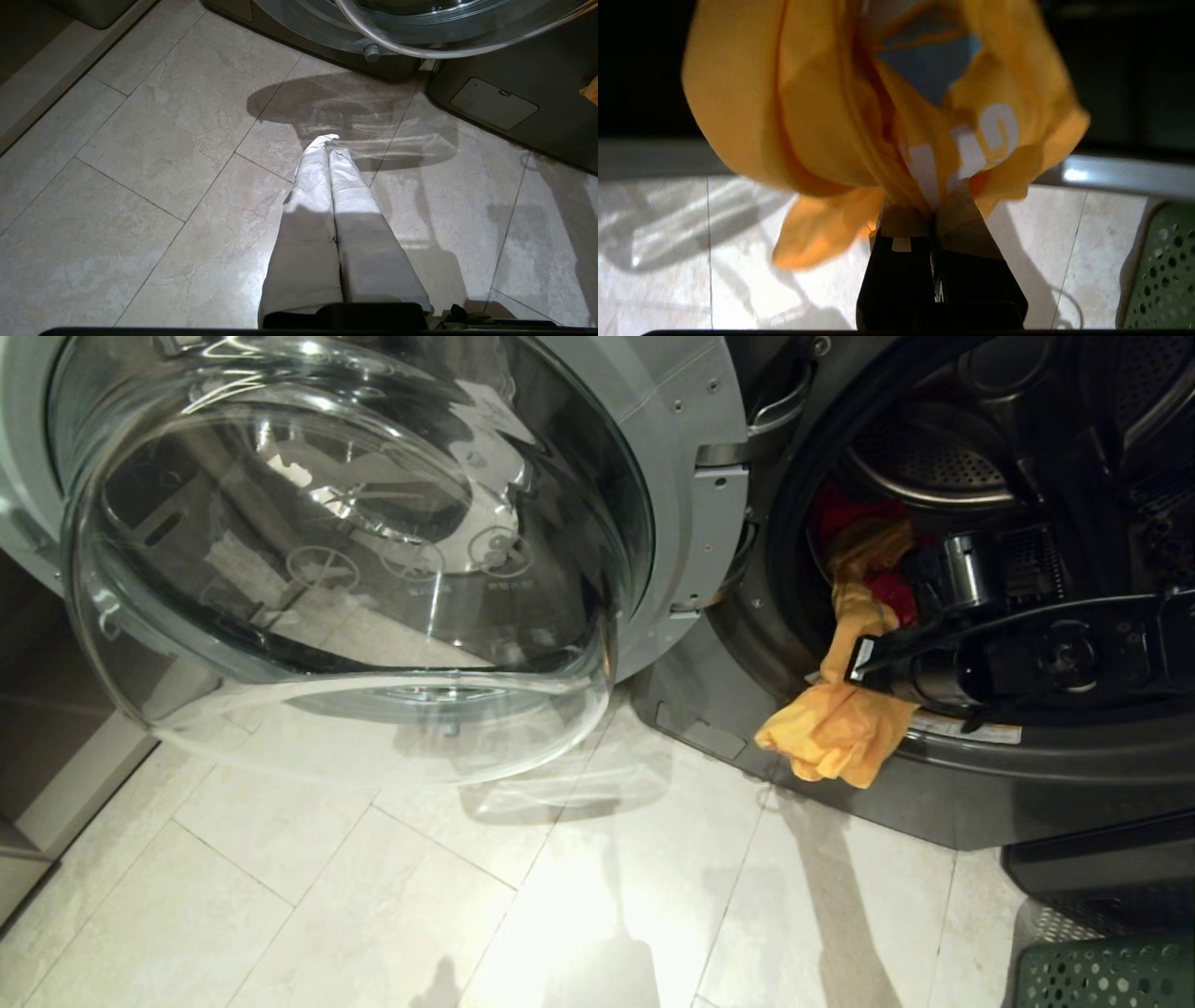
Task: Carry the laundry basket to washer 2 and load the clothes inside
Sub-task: Place the clothes into the washing machine
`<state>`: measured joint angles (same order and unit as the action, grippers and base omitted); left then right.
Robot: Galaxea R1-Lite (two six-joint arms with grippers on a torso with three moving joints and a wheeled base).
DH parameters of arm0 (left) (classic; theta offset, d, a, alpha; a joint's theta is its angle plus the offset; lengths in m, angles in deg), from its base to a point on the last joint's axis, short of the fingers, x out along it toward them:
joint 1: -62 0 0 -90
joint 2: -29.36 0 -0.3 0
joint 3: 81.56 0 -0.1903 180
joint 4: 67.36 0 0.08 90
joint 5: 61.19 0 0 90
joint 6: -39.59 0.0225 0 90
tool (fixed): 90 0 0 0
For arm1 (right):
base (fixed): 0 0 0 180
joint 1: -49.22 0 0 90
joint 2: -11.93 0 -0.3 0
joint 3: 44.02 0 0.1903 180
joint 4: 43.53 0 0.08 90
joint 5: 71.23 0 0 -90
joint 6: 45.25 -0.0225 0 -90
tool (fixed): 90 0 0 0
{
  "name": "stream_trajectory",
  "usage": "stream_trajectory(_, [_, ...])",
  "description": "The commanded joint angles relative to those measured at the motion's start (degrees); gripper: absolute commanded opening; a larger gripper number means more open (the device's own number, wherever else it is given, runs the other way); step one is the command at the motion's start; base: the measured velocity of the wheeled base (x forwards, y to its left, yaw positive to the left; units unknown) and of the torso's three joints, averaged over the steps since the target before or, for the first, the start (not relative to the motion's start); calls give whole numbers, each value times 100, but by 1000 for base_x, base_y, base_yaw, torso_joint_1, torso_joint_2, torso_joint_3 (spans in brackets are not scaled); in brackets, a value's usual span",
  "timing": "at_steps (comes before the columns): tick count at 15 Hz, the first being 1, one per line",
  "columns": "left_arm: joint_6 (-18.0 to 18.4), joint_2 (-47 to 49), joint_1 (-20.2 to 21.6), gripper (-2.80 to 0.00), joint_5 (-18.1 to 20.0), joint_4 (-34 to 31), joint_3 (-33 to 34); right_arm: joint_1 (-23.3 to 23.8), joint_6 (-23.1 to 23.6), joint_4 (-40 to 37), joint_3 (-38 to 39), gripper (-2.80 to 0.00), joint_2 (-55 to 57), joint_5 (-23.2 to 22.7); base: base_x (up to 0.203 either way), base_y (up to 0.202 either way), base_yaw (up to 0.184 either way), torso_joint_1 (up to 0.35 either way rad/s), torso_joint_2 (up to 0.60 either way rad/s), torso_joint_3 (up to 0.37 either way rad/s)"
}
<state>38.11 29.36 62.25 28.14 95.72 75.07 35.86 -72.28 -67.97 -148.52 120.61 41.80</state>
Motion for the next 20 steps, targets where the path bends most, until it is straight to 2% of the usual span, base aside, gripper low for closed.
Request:
stream_trajectory(1, [-2, 0, 2, -280, -3, 6, 229, 0, 175, 392, -191, -280, -87, 661, 0, 0, 0, 0, 0, 0])
stream_trajectory(4, [-2, 0, 2, -280, -3, 6, 229, 31, 1026, 1747, -172, -280, -48, 1142, 0, 0, 0, 0, 0, 0])
stream_trajectory(6, [-2, 0, 2, -280, -3, 6, 229, 146, 1886, 2859, -246, -280, 49, 1178, 0, 0, 0, 0, 0, 0])
stream_trajectory(8, [-2, 0, 2, -280, -3, 6, 229, 277, 2935, 3838, -441, -280, 324, 1165, 0, 0, 0, 0, 0, 0])
stream_trajectory(9, [-2, 0, 2, -280, -3, 6, 229, 359, 3265, 4213, -659, -280, 502, 1161, 0, 0, 0, 0, 0, 0])
stream_trajectory(14, [-2, 0, 2, -280, -3, 6, 229, 683, 4565, 5603, -2165, -280, 1334, 996, 0, 0, 0, 0, 0, 0])
stream_trajectory(16, [-2, 0, 2, -280, -3, 6, 229, 756, 4795, 5803, -2207, -280, 1392, 691, 0, 0, 0, 0, 0, 0])
stream_trajectory(17, [-2, 0, 2, -280, -3, 6, 229, 756, 4793, 5794, -2178, -259, 1410, 686, 0, 0, 0, 0, 0, 0])
stream_trajectory(18, [-2, 0, 2, -280, -3, 6, 229, 756, 4784, 5744, -2143, 0, 1463, 702, 0, 0, 0, 0, 0, 0])
stream_trajectory(20, [-2, 0, 2, -280, -3, 6, 229, 747, 4831, 5699, -2125, 0, 1472, 685, 0, 0, 0, 0, 0, 0])
